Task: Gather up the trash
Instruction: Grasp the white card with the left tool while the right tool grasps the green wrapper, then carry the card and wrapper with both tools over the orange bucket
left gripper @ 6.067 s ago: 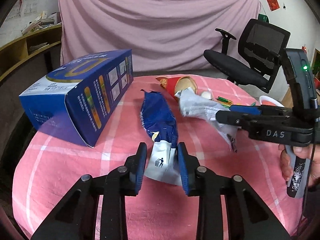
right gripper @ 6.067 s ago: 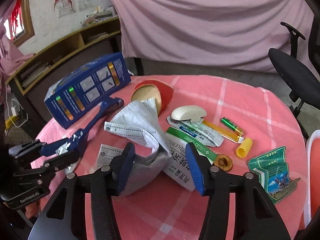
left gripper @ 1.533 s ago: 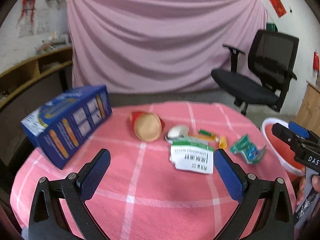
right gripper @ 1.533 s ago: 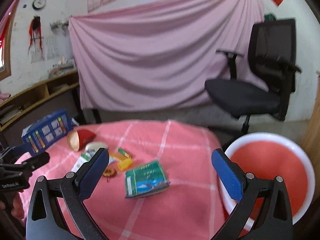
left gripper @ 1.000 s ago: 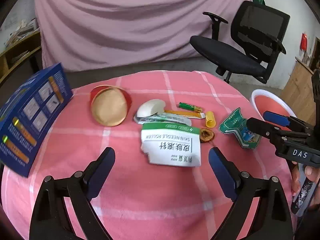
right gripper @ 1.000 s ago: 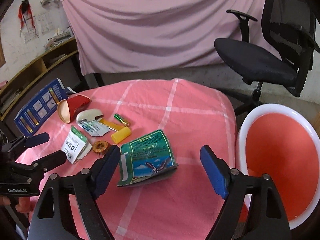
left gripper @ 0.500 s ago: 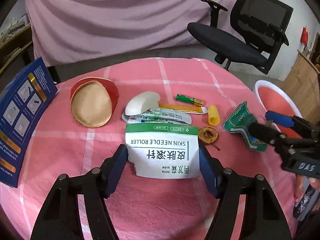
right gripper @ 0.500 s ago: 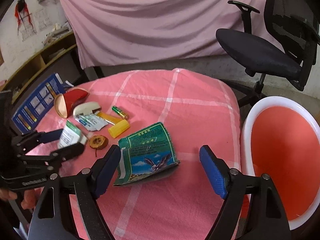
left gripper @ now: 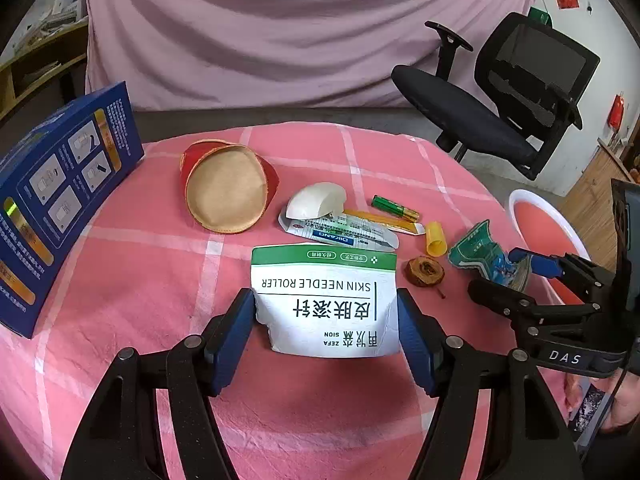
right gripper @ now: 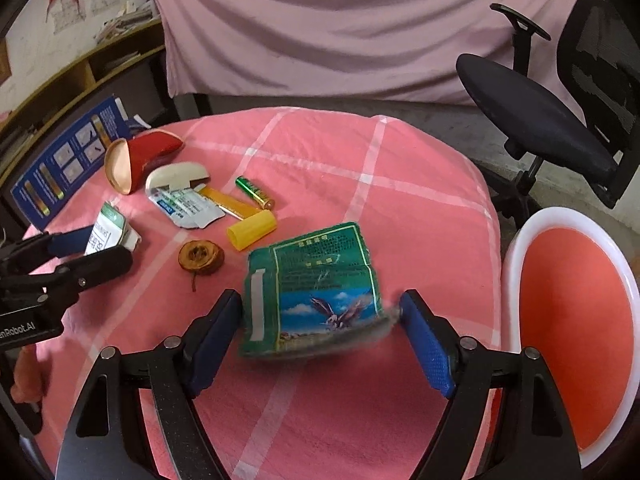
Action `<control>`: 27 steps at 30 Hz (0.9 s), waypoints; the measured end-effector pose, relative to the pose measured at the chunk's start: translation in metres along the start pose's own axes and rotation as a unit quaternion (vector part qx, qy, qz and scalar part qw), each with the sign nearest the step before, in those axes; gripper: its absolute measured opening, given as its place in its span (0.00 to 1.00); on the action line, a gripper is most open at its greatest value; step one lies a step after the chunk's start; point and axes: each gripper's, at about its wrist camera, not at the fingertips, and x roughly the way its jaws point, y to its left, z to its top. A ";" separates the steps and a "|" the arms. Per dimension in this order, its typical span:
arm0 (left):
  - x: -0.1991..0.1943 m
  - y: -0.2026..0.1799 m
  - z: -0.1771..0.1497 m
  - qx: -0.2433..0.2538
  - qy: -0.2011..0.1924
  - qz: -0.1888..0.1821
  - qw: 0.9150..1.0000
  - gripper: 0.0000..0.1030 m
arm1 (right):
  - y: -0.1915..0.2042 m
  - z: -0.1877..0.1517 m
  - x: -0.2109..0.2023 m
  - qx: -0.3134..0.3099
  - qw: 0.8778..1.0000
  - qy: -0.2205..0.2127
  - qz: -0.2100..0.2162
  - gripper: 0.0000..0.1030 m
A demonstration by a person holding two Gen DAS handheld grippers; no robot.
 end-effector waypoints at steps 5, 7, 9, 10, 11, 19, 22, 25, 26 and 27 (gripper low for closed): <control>-0.001 0.000 0.000 0.000 -0.002 0.002 1.000 0.62 | -0.001 0.000 -0.002 -0.002 1.000 -0.003 0.005 0.64; 0.000 -0.003 0.000 -0.002 -0.004 0.003 1.000 0.62 | -0.001 0.000 -0.002 -0.002 1.000 -0.005 0.008 0.64; 0.000 -0.004 0.001 -0.004 -0.009 0.004 1.000 0.61 | 0.001 0.000 -0.003 -0.003 1.000 -0.008 0.008 0.64; -0.001 -0.005 0.000 -0.005 -0.013 0.004 1.000 0.61 | 0.001 0.000 -0.005 -0.003 1.000 -0.012 0.010 0.64; -0.003 -0.006 -0.001 -0.005 -0.019 0.004 1.000 0.61 | 0.002 0.000 -0.006 -0.003 1.000 -0.014 0.011 0.63; -0.036 -0.018 -0.009 0.012 -0.115 0.020 0.993 0.61 | -0.007 -0.007 -0.047 0.018 0.992 -0.124 0.016 0.63; -0.049 -0.030 -0.011 0.022 -0.163 0.025 0.986 0.61 | -0.010 -0.015 -0.070 0.027 0.981 -0.190 0.011 0.63; -0.062 -0.050 -0.010 0.037 -0.210 0.025 0.977 0.61 | -0.017 -0.024 -0.092 0.043 0.966 -0.255 0.004 0.63; -0.065 -0.057 -0.009 0.040 -0.223 0.023 0.974 0.61 | -0.019 -0.027 -0.099 0.048 0.961 -0.274 -0.001 0.63; -0.069 -0.066 -0.007 0.045 -0.239 0.018 0.970 0.61 | -0.020 -0.028 -0.103 0.050 0.956 -0.288 -0.007 0.63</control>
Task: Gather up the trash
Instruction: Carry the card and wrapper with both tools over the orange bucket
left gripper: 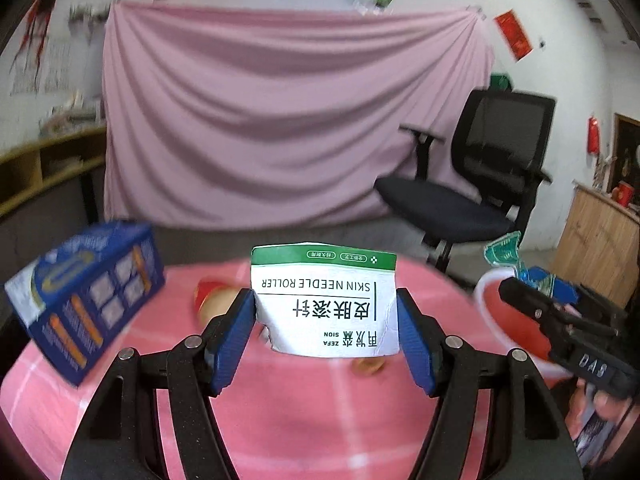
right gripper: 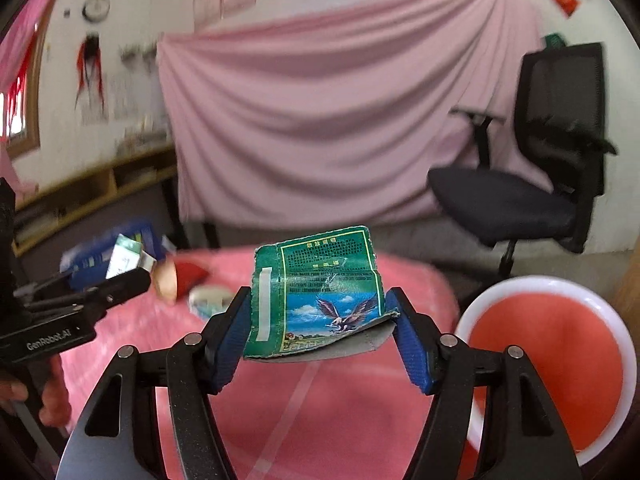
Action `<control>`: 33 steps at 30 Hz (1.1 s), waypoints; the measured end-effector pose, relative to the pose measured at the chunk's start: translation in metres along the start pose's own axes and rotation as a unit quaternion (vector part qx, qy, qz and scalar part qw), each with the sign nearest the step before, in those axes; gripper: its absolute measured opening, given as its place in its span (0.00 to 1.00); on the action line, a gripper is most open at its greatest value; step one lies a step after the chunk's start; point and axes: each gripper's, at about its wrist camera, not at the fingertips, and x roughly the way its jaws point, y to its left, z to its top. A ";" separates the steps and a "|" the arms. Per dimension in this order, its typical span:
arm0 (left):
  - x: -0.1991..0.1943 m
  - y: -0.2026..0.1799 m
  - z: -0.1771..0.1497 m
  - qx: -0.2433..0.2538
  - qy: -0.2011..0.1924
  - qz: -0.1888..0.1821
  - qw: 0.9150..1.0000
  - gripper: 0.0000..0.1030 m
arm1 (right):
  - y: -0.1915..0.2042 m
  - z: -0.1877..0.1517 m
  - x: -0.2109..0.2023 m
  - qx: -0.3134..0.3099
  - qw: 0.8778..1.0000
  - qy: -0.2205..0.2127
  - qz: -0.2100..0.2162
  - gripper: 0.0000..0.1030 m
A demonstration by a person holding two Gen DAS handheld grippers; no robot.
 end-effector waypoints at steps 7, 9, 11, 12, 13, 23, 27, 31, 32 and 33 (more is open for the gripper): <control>-0.011 -0.053 0.026 0.040 -0.092 -0.045 0.994 0.61 | -0.027 0.014 -0.048 0.016 0.988 -0.133 -0.077 0.64; -0.011 -0.071 0.031 0.054 -0.106 -0.063 0.991 0.62 | -0.040 0.015 -0.058 0.027 0.981 -0.157 -0.107 0.64; -0.007 -0.088 0.033 0.069 -0.113 -0.081 0.988 0.62 | -0.053 0.014 -0.065 0.043 0.976 -0.168 -0.129 0.64; -0.005 -0.094 0.034 0.074 -0.115 -0.088 0.987 0.62 | -0.060 0.015 -0.066 0.048 0.974 -0.172 -0.137 0.64; -0.003 -0.102 0.034 0.080 -0.115 -0.095 0.986 0.62 | -0.070 0.014 -0.067 0.058 0.972 -0.173 -0.150 0.64; 0.049 -0.181 0.031 0.108 -0.034 -0.166 0.980 0.62 | -0.133 0.002 -0.076 0.145 0.956 -0.133 -0.216 0.64; 0.071 -0.201 0.031 0.112 0.010 -0.184 0.976 0.62 | -0.150 -0.009 -0.080 0.173 0.951 -0.110 -0.234 0.64; 0.093 -0.219 0.030 0.111 0.063 -0.198 0.972 0.62 | -0.159 -0.016 -0.078 0.194 0.946 -0.087 -0.244 0.64; 0.098 -0.221 0.029 0.110 0.072 -0.199 0.971 0.62 | -0.161 -0.018 -0.077 0.198 0.946 -0.082 -0.244 0.64; 0.102 -0.223 0.028 0.108 0.084 -0.202 0.970 0.62 | -0.164 -0.019 -0.076 0.202 0.945 -0.076 -0.245 0.64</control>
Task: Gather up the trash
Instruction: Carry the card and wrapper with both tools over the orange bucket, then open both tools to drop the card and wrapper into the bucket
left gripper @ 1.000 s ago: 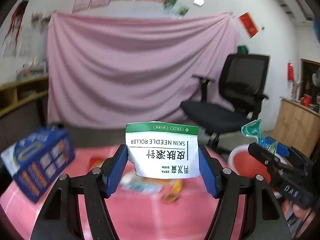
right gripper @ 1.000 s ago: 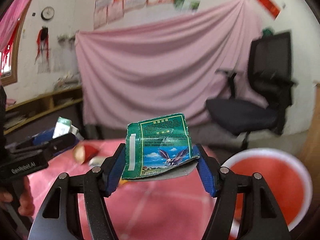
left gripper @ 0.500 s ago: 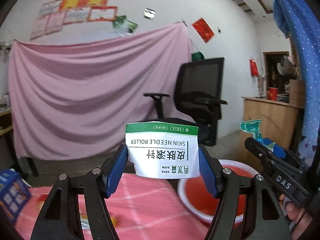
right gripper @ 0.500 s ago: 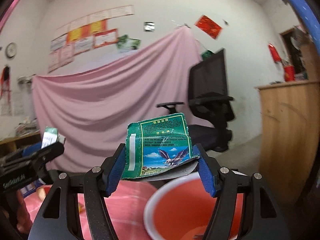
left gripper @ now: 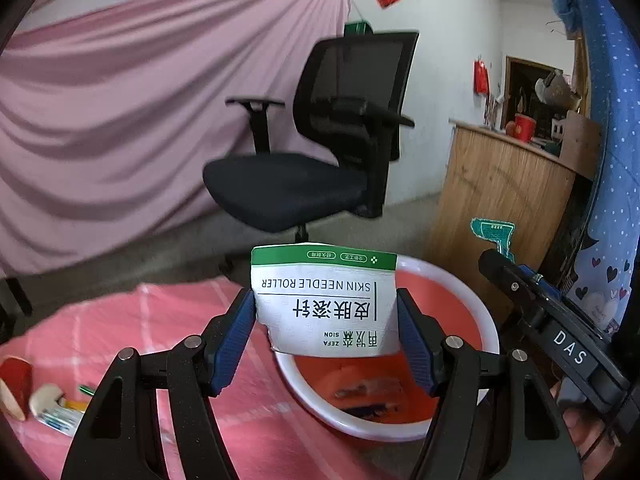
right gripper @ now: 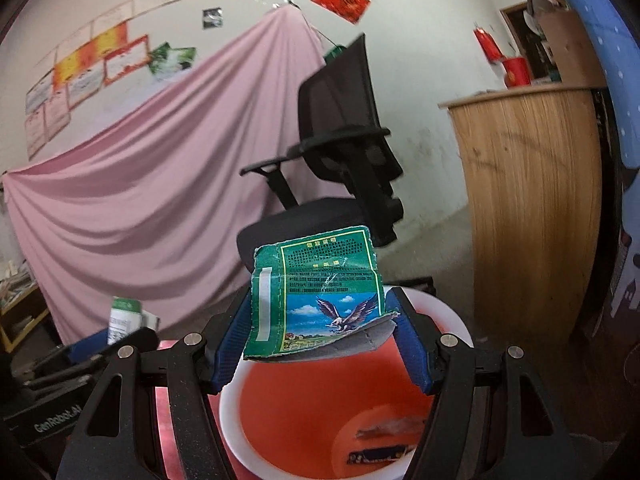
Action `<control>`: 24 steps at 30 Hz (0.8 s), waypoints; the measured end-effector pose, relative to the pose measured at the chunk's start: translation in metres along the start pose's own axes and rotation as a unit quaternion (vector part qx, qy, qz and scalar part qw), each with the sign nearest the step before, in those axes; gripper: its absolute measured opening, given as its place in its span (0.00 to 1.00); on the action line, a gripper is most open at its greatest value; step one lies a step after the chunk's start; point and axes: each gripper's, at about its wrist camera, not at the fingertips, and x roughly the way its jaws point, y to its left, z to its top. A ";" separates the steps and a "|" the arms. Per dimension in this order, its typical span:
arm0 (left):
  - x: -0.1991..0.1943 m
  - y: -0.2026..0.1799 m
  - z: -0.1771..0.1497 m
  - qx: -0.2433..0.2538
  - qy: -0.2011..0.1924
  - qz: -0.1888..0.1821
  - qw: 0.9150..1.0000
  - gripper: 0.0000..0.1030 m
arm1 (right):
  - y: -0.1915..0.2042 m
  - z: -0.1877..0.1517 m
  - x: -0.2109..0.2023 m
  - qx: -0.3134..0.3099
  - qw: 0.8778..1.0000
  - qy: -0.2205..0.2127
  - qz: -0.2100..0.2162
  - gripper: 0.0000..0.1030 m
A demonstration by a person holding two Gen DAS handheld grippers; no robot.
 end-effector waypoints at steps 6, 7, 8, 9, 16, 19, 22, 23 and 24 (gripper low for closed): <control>0.025 0.001 -0.008 -0.012 0.058 -0.014 0.998 0.62 | -0.012 -0.004 0.016 0.018 0.999 0.046 -0.004 0.64; 0.029 0.000 -0.008 -0.015 0.064 -0.016 0.998 0.62 | -0.014 -0.006 0.019 0.021 0.998 0.054 -0.006 0.65; 0.031 0.001 -0.008 -0.018 0.067 -0.017 0.997 0.62 | -0.015 -0.006 0.020 0.024 0.998 0.059 -0.006 0.65; 0.032 0.002 -0.009 -0.020 0.069 -0.018 0.997 0.62 | -0.016 -0.007 0.021 0.026 0.998 0.063 -0.006 0.65; 0.038 0.010 -0.014 -0.040 0.084 -0.014 0.996 0.63 | -0.019 -0.009 0.024 0.033 0.996 0.079 -0.006 0.65; 0.038 0.015 -0.016 -0.048 0.086 -0.012 0.995 0.66 | -0.017 -0.010 0.024 0.033 0.996 0.082 -0.007 0.65; 0.037 0.017 -0.015 -0.054 0.084 -0.012 0.995 0.68 | -0.017 -0.010 0.025 0.034 0.996 0.083 -0.007 0.67; 0.037 0.018 -0.015 -0.055 0.083 -0.012 0.995 0.68 | -0.017 -0.010 0.025 0.034 0.996 0.083 -0.007 0.67; 0.036 0.019 -0.015 -0.055 0.082 -0.010 0.995 0.68 | -0.017 -0.010 0.025 0.034 0.996 0.083 -0.007 0.67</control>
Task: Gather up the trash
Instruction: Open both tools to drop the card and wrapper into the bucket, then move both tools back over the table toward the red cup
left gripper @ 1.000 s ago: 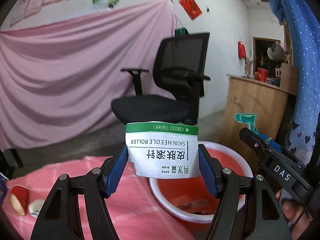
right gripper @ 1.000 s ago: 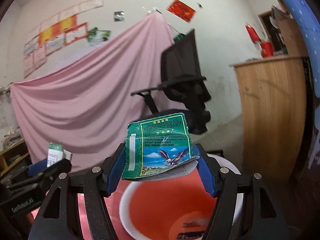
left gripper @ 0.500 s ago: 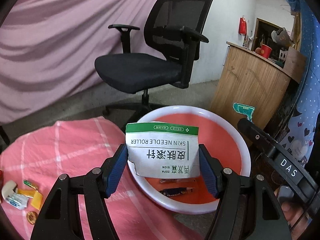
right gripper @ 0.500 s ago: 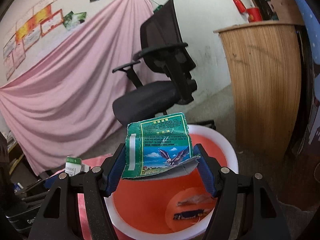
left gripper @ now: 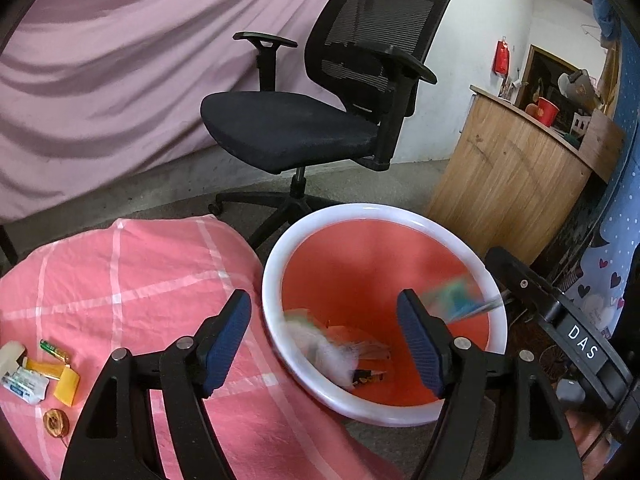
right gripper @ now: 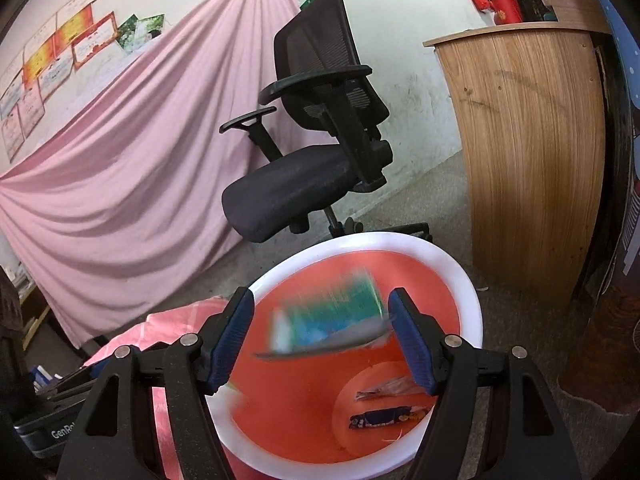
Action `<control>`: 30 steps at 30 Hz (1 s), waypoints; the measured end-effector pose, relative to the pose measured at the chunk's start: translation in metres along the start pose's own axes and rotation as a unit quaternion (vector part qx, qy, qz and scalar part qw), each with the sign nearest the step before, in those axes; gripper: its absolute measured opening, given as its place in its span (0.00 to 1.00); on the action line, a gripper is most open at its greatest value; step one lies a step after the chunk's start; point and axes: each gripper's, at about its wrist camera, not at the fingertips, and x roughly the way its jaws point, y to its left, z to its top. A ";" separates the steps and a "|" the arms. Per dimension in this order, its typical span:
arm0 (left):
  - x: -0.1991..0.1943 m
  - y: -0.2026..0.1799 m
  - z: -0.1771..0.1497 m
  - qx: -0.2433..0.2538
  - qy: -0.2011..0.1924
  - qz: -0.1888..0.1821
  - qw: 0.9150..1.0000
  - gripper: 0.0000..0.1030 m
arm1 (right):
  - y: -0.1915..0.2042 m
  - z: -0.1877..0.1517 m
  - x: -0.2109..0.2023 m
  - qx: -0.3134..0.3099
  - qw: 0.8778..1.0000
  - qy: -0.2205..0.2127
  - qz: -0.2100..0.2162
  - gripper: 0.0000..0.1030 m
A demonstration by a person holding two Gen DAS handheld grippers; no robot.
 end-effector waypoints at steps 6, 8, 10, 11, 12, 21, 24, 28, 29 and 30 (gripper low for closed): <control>-0.008 0.010 -0.002 -0.016 -0.014 0.006 1.000 0.69 | 0.002 0.001 -0.001 -0.001 1.000 -0.004 0.001 0.70; -0.013 0.016 -0.002 -0.024 -0.023 0.009 0.999 0.73 | 0.004 0.000 -0.002 -0.004 1.000 -0.009 0.004 0.73; -0.022 0.023 -0.004 -0.035 -0.038 0.012 0.999 0.78 | 0.008 0.000 -0.004 -0.010 1.000 -0.016 0.006 0.75; -0.025 0.024 -0.004 -0.039 -0.045 0.014 0.998 0.79 | 0.010 0.001 -0.005 -0.015 1.000 -0.020 0.008 0.76; -0.030 0.027 -0.005 -0.044 -0.053 0.018 0.997 0.82 | 0.014 0.001 -0.008 -0.022 0.999 -0.027 0.011 0.77; -0.098 0.056 -0.015 -0.077 -0.183 0.097 0.975 0.98 | 0.050 0.000 -0.034 -0.069 0.991 -0.108 0.041 1.00; -0.121 0.062 -0.022 -0.063 -0.214 0.127 0.967 0.98 | 0.068 -0.002 -0.043 -0.089 0.984 -0.136 0.071 1.00; -0.149 0.071 -0.035 -0.051 -0.247 0.154 0.956 0.98 | 0.095 -0.006 -0.053 -0.122 0.973 -0.167 0.105 1.00; -0.157 0.075 -0.038 -0.049 -0.254 0.161 0.952 0.98 | 0.101 -0.007 -0.055 -0.129 0.970 -0.175 0.113 1.00; -0.162 0.077 -0.042 -0.049 -0.259 0.168 0.950 0.98 | 0.106 -0.009 -0.057 -0.134 0.967 -0.181 0.119 1.00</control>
